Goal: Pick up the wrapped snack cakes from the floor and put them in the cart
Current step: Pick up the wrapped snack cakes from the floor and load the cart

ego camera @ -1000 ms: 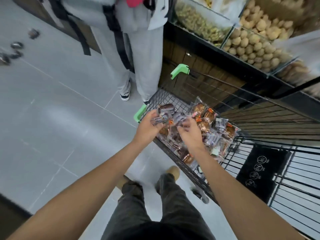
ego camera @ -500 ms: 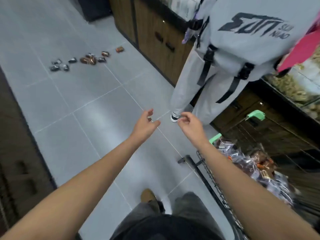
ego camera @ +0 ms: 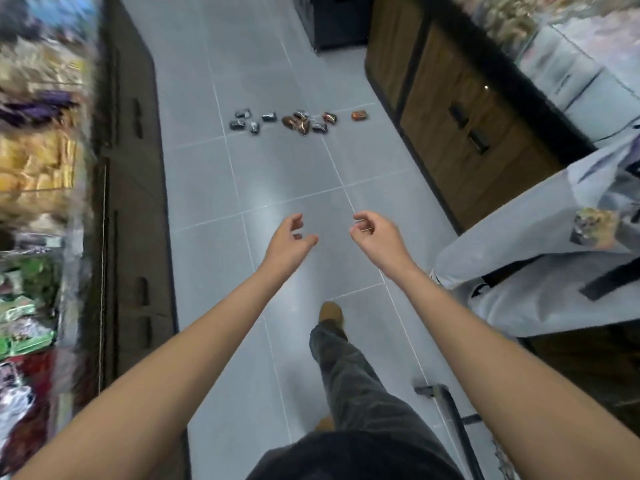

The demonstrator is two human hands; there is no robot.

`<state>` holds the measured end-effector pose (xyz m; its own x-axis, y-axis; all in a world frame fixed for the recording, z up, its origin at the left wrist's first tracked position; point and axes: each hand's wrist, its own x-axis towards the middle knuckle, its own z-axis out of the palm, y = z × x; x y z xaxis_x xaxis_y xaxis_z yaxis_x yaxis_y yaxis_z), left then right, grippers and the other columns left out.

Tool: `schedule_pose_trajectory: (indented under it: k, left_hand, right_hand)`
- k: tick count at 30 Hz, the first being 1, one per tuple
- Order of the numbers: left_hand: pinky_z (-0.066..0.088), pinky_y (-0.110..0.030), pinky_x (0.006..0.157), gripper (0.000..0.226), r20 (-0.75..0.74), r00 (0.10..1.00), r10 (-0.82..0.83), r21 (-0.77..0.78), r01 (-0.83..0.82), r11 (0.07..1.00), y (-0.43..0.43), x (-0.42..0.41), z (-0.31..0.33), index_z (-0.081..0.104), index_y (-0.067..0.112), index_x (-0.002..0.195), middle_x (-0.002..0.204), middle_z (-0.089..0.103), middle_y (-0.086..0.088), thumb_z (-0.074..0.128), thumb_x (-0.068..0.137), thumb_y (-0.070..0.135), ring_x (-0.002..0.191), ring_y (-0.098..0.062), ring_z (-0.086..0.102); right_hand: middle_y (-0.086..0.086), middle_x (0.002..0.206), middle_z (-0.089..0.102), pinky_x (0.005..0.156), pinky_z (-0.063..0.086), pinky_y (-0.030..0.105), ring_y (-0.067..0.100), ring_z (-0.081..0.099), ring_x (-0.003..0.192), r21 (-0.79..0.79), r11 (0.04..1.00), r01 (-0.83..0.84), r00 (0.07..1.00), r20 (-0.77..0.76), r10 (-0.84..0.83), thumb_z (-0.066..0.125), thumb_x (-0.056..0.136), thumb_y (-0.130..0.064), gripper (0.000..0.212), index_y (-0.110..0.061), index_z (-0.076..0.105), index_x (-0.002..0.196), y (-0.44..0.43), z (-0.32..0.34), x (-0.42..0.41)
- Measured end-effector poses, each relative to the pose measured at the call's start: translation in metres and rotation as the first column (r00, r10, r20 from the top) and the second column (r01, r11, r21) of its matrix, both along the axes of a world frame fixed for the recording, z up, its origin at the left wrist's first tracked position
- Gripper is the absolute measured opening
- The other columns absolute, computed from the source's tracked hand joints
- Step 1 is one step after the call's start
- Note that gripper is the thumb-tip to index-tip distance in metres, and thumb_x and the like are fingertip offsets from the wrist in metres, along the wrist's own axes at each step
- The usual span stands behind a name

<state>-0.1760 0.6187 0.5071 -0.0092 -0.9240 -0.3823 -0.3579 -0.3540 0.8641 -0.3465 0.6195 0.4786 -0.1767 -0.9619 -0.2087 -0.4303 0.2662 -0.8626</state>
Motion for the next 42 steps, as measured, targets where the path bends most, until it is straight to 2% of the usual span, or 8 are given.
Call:
schedule_pose_trajectory:
  k: [5, 8, 12, 20, 25, 29, 34, 42]
  left_hand:
    - [0.036, -0.023, 0.084, 0.054, 0.025, 0.995, 0.092, -0.001, -0.092, 0.996, -0.095, 0.029, 0.005, 0.037, 0.017, 0.14, 0.139, 0.045, 0.001, 0.057, 0.09, 0.016, 0.12, -0.017, 0.05]
    - [0.036, -0.022, 0.084, 0.051, 0.047, 0.99, 0.13, 0.005, -0.13, 0.991, -0.154, 0.042, 0.012, 0.039, 0.019, 0.138, 0.138, 0.046, 0.002, 0.057, 0.091, 0.017, 0.12, -0.016, 0.05]
    - [0.036, -0.022, 0.083, 0.047, 0.045, 0.979, 0.201, -0.018, -0.2, 0.98, -0.223, 0.058, 0.019, 0.044, 0.019, 0.135, 0.135, 0.049, 0.003, 0.059, 0.09, 0.016, 0.115, -0.014, 0.051]
    - [0.038, -0.022, 0.086, 0.04, 0.019, 0.942, 0.335, -0.003, -0.335, 0.942, -0.326, 0.096, 0.012, 0.05, 0.013, 0.129, 0.131, 0.054, -0.002, 0.059, 0.09, 0.013, 0.112, -0.016, 0.054]
    - [0.036, -0.02, 0.083, 0.04, -0.005, 0.938, 0.347, 0.002, -0.347, 0.938, -0.412, 0.12, -0.011, 0.05, 0.013, 0.129, 0.13, 0.054, -0.001, 0.059, 0.09, 0.013, 0.103, -0.012, 0.052]
    - [0.038, -0.022, 0.083, 0.041, -0.029, 0.945, 0.327, 0.002, -0.327, 0.945, -0.507, 0.139, -0.024, 0.05, 0.013, 0.129, 0.129, 0.054, -0.002, 0.06, 0.089, 0.013, 0.102, -0.014, 0.054]
    - [0.043, -0.031, 0.094, 0.049, -0.025, 0.969, 0.244, 0.034, -0.243, 0.969, -0.621, 0.155, -0.025, 0.044, 0.015, 0.134, 0.135, 0.049, -0.003, 0.06, 0.088, 0.013, 0.117, -0.022, 0.052]
    - [0.038, -0.029, 0.096, 0.058, 0.054, 0.987, 0.153, 0.057, -0.156, 0.986, -0.771, 0.165, -0.026, 0.034, 0.015, 0.142, 0.144, 0.042, -0.001, 0.058, 0.089, 0.017, 0.125, -0.02, 0.045]
  right_hand:
    - [-0.007, 0.081, 0.058, 0.059, 0.041, 0.009, 0.002, 0.053, 0.066, 0.01, 0.998, -0.068, 0.996, 0.053, 0.067, 0.058, 0.086, -0.013, 0.028, -0.011, 0.062, 0.114, -0.111, -0.005, 0.026]
    - [-0.005, 0.083, 0.059, 0.063, 0.042, 0.014, 0.002, 0.052, 0.065, 0.031, 0.994, -0.102, 0.993, 0.066, 0.1, 0.058, 0.086, -0.014, 0.03, -0.011, 0.062, 0.115, -0.177, -0.001, 0.04]
    - [-0.01, 0.079, 0.057, 0.056, 0.038, 0.003, -0.001, 0.052, 0.065, 0.04, 0.98, -0.193, 0.979, 0.068, 0.19, 0.059, 0.086, -0.015, 0.029, -0.013, 0.062, 0.115, -0.255, 0.009, 0.058]
    - [-0.003, 0.082, 0.059, 0.05, 0.037, 0.005, 0.003, 0.052, 0.065, 0.048, 0.934, -0.355, 0.933, 0.08, 0.351, 0.057, 0.087, -0.014, 0.024, -0.016, 0.06, 0.111, -0.383, 0.019, 0.1]
    - [-0.002, 0.085, 0.06, 0.058, 0.04, 0.007, 0.004, 0.054, 0.068, 0.066, 0.912, -0.406, 0.914, 0.041, 0.404, 0.057, 0.087, -0.015, 0.024, -0.017, 0.059, 0.11, -0.47, 0.005, 0.128]
    - [-0.004, 0.082, 0.06, 0.065, 0.042, 0.017, 0.008, 0.055, 0.072, 0.102, 0.915, -0.39, 0.921, 0.02, 0.39, 0.058, 0.087, -0.015, 0.023, -0.019, 0.059, 0.11, -0.556, -0.006, 0.146]
    - [-0.005, 0.083, 0.06, 0.066, 0.043, 0.018, 0.01, 0.057, 0.074, 0.158, 0.928, -0.338, 0.939, -0.007, 0.343, 0.059, 0.086, -0.016, 0.026, -0.017, 0.06, 0.112, -0.657, -0.01, 0.164]
    - [-0.005, 0.084, 0.059, 0.057, 0.038, 0.003, 0.006, 0.054, 0.073, 0.178, 0.96, -0.217, 0.975, -0.018, 0.223, 0.058, 0.086, -0.014, 0.029, -0.013, 0.061, 0.115, -0.78, -0.014, 0.172]
